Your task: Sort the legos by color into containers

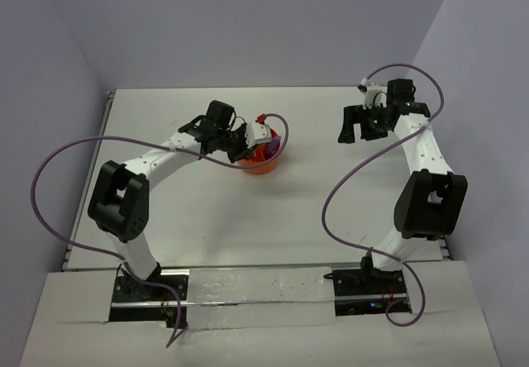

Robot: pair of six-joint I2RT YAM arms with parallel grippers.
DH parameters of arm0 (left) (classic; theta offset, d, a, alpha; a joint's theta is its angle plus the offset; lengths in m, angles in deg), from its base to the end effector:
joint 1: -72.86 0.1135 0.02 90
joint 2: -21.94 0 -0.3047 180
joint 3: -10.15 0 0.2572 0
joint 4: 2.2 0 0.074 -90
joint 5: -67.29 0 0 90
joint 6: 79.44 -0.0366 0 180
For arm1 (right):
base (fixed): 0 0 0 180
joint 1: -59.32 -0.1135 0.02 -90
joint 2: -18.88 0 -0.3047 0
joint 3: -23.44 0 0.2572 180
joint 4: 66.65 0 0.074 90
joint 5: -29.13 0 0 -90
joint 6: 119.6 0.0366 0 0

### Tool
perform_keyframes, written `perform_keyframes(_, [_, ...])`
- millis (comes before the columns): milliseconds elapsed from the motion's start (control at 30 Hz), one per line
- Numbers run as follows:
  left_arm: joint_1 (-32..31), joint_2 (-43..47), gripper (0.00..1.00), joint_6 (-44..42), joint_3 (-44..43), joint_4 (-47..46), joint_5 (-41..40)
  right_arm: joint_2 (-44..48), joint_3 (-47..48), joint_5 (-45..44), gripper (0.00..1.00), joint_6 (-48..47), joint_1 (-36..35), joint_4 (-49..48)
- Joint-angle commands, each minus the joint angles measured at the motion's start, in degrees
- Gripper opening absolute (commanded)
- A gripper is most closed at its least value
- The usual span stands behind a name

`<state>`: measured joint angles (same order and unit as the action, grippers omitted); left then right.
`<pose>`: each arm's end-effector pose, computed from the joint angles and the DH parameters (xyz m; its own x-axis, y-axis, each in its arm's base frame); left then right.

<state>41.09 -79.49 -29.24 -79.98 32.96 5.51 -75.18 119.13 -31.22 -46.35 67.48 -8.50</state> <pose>0.3359 -0.2284 0.2847 0.0008 0.6630 -0.7487 0.9637 0.1995 0.1776 0.3560 -0.0328 0.3365 -0.7483 -0.1457 -0.6472 -0.3785 0.8950 0.2361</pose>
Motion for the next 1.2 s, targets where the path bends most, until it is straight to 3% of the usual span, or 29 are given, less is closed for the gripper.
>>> perform_keyframes(0, [0.25,0.18,0.25,-0.23,-1.09,-0.23,-0.42,-0.42,3.14,0.76,1.00,-0.09,0.45,-0.09])
perform_keyframes(300, [1.02,1.50,0.63,-0.30,-0.61,-0.20,0.03,-0.37,3.81,0.85,1.00,-0.23,0.36,0.08])
perform_keyframes(467, [3.31,6.04,0.70,1.76,-2.65,3.04,3.70,1.51,3.88,1.09,1.00,-0.47,0.36,-0.69])
perform_keyframes(567, [7.00,8.79,0.78,9.43,-6.18,5.14,5.94,3.49,2.88,1.51,1.00,0.52,0.36,-4.10])
perform_keyframes(600, [8.62,9.27,0.92,13.74,-8.09,6.09,6.05,4.40,2.04,1.79,1.00,1.36,0.36,-5.93])
perform_keyframes(633, [9.88,9.49,0.99,17.61,-9.63,6.71,5.59,5.12,1.65,1.90,1.00,2.13,0.31,-7.39])
perform_keyframes(867, [22.31,5.09,0.99,43.96,-20.86,15.26,-2.18,12.15,-4.88,-1.51,1.00,6.76,-2.56,-21.99])
perform_keyframes(1000, [25.29,3.60,0.99,46.53,-20.58,18.67,-10.28,11.36,-5.04,-6.17,1.00,8.23,-5.43,-23.97])
perform_keyframes(1167, [27.29,7.74,0.99,47.79,-9.13,12.25,-14.16,7.31,-2.05,-7.50,1.00,10.34,-5.70,-21.81])
